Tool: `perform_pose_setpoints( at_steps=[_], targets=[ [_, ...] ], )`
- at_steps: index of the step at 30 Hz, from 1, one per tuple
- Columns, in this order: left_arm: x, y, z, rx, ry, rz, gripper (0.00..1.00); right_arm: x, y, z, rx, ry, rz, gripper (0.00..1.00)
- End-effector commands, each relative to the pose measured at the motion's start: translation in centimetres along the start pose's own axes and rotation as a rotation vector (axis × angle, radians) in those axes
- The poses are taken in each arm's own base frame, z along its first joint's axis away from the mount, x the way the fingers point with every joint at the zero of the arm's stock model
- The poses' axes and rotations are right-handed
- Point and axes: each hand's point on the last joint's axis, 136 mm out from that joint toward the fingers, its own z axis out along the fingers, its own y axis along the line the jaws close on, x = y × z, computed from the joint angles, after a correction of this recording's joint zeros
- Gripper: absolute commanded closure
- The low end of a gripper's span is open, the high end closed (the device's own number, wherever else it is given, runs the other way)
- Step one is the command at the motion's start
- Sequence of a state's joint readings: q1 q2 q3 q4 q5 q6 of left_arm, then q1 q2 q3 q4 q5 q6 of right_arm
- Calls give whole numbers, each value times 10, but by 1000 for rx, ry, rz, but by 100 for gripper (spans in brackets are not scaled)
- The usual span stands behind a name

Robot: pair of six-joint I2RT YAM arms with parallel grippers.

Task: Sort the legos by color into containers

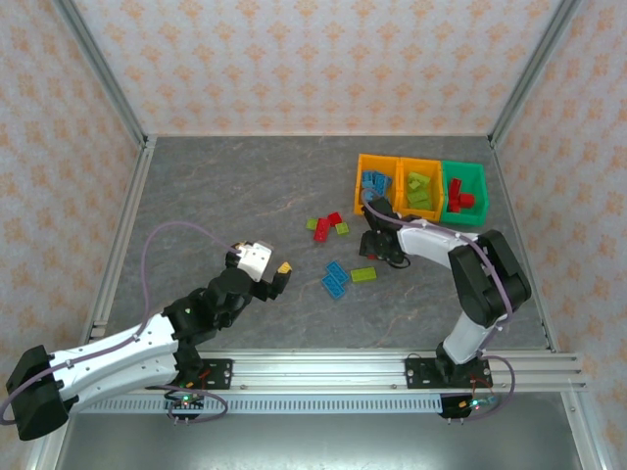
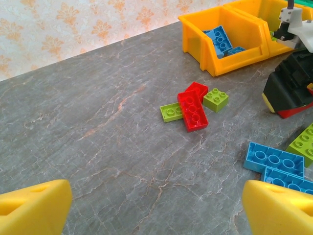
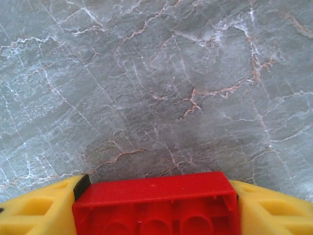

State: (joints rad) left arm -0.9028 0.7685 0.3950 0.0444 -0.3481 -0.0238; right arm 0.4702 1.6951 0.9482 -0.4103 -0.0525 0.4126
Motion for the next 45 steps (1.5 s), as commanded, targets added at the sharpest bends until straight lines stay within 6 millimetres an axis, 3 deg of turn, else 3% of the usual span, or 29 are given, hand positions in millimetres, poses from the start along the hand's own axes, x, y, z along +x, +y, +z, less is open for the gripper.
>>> perform_pose_setpoints(
  at_steps=[1,4,7,10,13,18,21,23,26,28,32,37,42,45],
  targets=[
    [-2,-2,1,11,-15,17,8,-6,-5,-5,22,-27,23,42],
    [-2,-18,-1,105,-14,44,5,-26,-8,-38,-13,-163,76,47],
    [-3,-36,-3,213,-25,64,1,-49,-25,-76,-52,-298,198,49],
    [-3,-44,-5,258,-24,77,0,-75,-61,-109,-78,-423,369,49],
    [-3,-44,-5,258,-22,82,0,-104,-105,-128,-79,-508,536,49],
    [-3,-43,-4,249,-13,77,0,-159,-174,-124,0,-533,735,50],
    [-2,-38,-2,217,-9,64,0,-193,-195,-105,39,-495,783,51],
    [0,-35,-1,201,2,66,0,-213,-198,-97,48,-468,782,49],
    [-1,-31,0,175,5,66,0,-234,-198,-87,75,-414,770,20],
    [0,-27,1,153,11,63,0,-237,-196,-89,77,-391,761,12],
    [1,-20,3,107,18,59,0,-218,-189,-101,35,-393,766,3],
    [6,-18,8,80,42,60,0,-168,-143,-118,-127,-345,656,3],
    [10,-34,13,152,76,83,0,-88,-69,-132,-271,-224,379,4],
    [8,-45,13,211,70,70,0,-38,-40,-134,-249,-141,204,4]
  ],
)
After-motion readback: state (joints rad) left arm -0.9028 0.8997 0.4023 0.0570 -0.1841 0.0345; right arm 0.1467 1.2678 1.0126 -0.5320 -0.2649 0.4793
